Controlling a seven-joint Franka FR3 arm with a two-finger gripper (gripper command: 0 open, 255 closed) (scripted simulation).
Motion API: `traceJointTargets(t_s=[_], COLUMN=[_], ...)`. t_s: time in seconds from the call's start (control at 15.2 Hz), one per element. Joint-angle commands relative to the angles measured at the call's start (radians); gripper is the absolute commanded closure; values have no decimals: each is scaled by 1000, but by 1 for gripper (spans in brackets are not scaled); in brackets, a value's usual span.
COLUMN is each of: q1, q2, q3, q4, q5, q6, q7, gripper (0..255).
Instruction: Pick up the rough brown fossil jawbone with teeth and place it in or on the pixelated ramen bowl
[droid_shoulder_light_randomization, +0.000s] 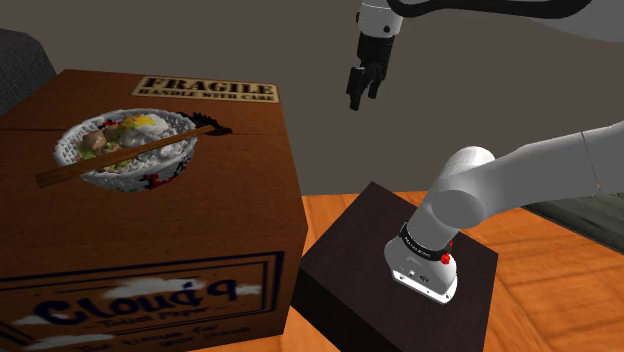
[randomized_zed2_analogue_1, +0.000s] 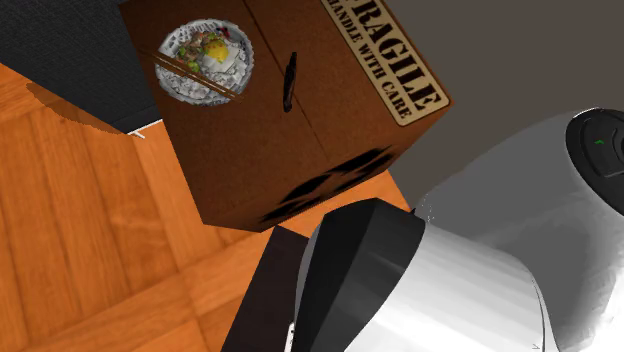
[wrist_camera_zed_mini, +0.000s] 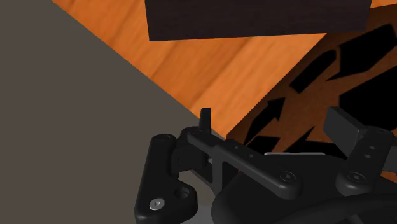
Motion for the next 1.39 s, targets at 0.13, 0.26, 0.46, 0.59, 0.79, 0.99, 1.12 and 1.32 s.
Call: traceJointTargets(t_s=[0.13, 0.26, 0.46, 0.59, 0.79, 0.99, 1.12, 1.32], q1=[20, 38, 64, 80, 102, 123, 136, 155], q2=[53, 107, 190, 246, 331, 417, 475, 563], q3=[21, 41, 71, 91, 120, 148, 167, 194], q4=[24, 51, 99, 136, 198, 267, 318, 402], q5=[25, 48, 79, 97, 118, 134, 141, 147], q6=[34, 65, 109, 135, 169, 197, 212, 229], q7=[15, 29, 47, 59, 76, 92, 104, 121], gripper=[0, 0, 0, 0, 0, 0, 0, 0])
